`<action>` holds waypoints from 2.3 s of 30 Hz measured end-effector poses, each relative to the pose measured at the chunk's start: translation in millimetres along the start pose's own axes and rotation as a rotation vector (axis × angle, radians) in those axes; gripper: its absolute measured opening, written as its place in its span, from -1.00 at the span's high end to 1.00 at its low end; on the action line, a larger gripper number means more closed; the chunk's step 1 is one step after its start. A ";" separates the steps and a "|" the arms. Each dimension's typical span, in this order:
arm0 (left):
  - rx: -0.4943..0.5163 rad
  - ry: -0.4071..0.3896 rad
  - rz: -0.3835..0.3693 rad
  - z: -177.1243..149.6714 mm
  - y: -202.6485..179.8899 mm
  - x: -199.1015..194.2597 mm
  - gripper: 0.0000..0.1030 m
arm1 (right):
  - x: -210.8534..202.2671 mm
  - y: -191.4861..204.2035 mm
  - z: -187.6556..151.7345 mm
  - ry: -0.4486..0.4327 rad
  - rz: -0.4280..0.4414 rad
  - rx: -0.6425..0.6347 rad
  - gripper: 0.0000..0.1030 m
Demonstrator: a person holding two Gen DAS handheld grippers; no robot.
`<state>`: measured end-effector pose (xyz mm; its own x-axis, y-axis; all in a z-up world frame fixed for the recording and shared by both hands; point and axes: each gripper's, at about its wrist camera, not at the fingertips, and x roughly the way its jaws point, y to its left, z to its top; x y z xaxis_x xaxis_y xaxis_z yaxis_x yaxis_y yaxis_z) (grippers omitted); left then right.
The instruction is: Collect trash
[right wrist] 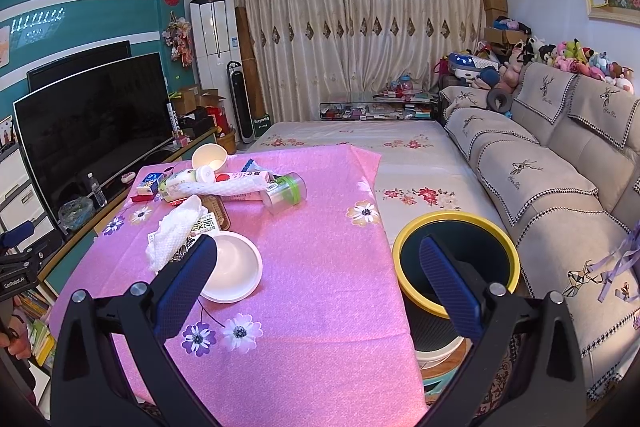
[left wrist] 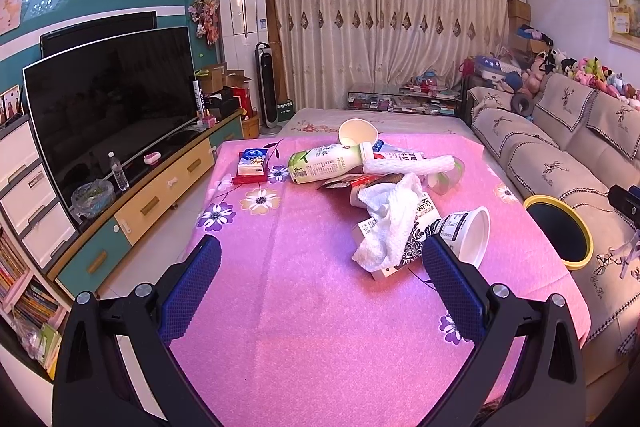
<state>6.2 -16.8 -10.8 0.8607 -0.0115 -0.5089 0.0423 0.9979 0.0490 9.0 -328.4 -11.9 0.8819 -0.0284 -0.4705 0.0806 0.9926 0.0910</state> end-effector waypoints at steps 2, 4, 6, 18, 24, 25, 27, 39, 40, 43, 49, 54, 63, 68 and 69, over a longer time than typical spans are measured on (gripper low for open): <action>0.001 0.000 0.001 0.0 -0.1 0.0 -0.93 | 0.0 -0.2 0.1 0.000 0.001 0.000 -0.88; 0.001 0.000 0.000 0.1 0.0 0.0 -0.93 | 0.6 0.1 -0.8 0.000 0.001 0.000 -0.88; 0.001 0.000 0.001 0.1 0.0 0.1 -0.93 | 0.6 -0.1 -0.6 0.001 0.001 0.001 -0.88; 0.005 0.008 0.003 -0.9 -1.2 4.0 -0.93 | 4.5 0.0 -4.4 0.009 0.002 0.002 -0.88; 0.002 0.020 0.005 -1.4 -0.7 10.0 -0.93 | 15.5 -0.5 -5.1 0.024 0.002 0.009 -0.88; 0.000 0.022 0.005 -1.4 -0.7 11.2 -0.93 | 20.2 0.4 -6.8 0.033 0.000 0.007 -0.88; -0.004 0.028 0.005 -2.0 -0.1 13.9 -0.93 | 32.4 3.9 -10.0 0.053 0.007 -0.001 -0.88; -0.012 0.063 -0.003 -6.8 1.7 34.2 -0.93 | 125.7 29.5 -41.2 0.238 0.177 -0.027 -0.17; -0.012 0.067 -0.004 -7.9 1.6 36.8 -0.93 | 133.2 31.5 -40.9 0.249 0.188 -0.028 -0.17; -0.010 0.082 -0.007 -10.0 1.0 44.6 -0.93 | 159.8 38.5 -38.8 0.297 0.201 -0.047 -0.15; 0.005 0.095 -0.001 -11.4 -3.7 58.0 -0.93 | 192.0 55.1 -35.8 0.348 0.225 -0.069 0.03; 0.004 0.115 -0.009 -13.5 -4.3 68.4 -0.93 | 198.4 59.5 -35.4 0.353 0.230 -0.069 0.44; 0.003 0.135 -0.012 -16.1 -4.6 79.8 -0.93 | 184.1 46.2 -33.4 0.335 0.280 -0.008 0.81; 0.011 0.144 -0.023 -18.0 -8.0 82.5 -0.93 | 153.8 18.6 -18.4 0.248 0.223 0.036 0.90; 0.013 0.145 -0.024 -18.6 -8.9 82.9 -0.93 | 148.0 8.5 -14.3 0.230 0.208 0.054 0.90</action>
<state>67.8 -25.5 -69.5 0.7773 -0.0250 -0.6287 0.0695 0.9965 0.0462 133.6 -322.4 -93.3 0.7547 0.2078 -0.6223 -0.0601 0.9664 0.2499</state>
